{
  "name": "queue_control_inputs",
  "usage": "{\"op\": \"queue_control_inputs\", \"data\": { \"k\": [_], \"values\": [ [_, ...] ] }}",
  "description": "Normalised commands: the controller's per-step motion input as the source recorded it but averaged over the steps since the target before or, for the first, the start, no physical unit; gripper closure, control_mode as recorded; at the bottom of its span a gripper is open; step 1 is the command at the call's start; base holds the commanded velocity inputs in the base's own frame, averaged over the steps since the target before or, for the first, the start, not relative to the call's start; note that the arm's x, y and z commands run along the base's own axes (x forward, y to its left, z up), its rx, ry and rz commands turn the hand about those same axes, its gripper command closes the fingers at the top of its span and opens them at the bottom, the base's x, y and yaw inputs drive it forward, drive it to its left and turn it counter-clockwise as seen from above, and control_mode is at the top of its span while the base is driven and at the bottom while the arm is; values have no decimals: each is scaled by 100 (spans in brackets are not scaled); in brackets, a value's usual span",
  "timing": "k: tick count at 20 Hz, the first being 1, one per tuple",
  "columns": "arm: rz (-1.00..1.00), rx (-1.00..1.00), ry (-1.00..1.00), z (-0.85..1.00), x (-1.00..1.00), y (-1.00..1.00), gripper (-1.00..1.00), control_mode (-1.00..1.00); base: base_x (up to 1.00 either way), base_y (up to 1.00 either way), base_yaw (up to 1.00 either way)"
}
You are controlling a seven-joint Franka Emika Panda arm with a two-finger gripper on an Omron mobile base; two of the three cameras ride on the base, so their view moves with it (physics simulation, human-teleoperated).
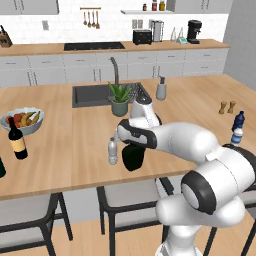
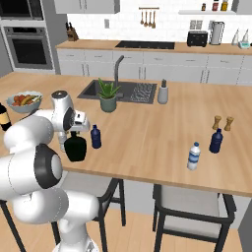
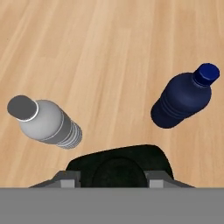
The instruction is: Move the plastic bottles in the middle to the plastics group, and the glass bottles in the middle to the glass group.
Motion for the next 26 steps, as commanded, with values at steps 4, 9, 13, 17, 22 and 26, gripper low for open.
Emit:
{"op": "queue_control_inputs", "data": {
  "k": [4,9,13,17,22,26],
  "values": [
    [0,0,0,0,0,0,100,-100,0,0,0],
    [0,1,-2,7,-14,-3,100,-100,0,0,0],
    [0,10,-12,40,-96,-1,100,-100,0,0,0],
    [0,10,-11,51,-99,0,100,-100,0,0,0],
    [-1,6,-25,26,-92,30,100,-100,0,0,0],
    [1,0,-10,51,-38,95,100,-100,0,0,0]
  ]
}}
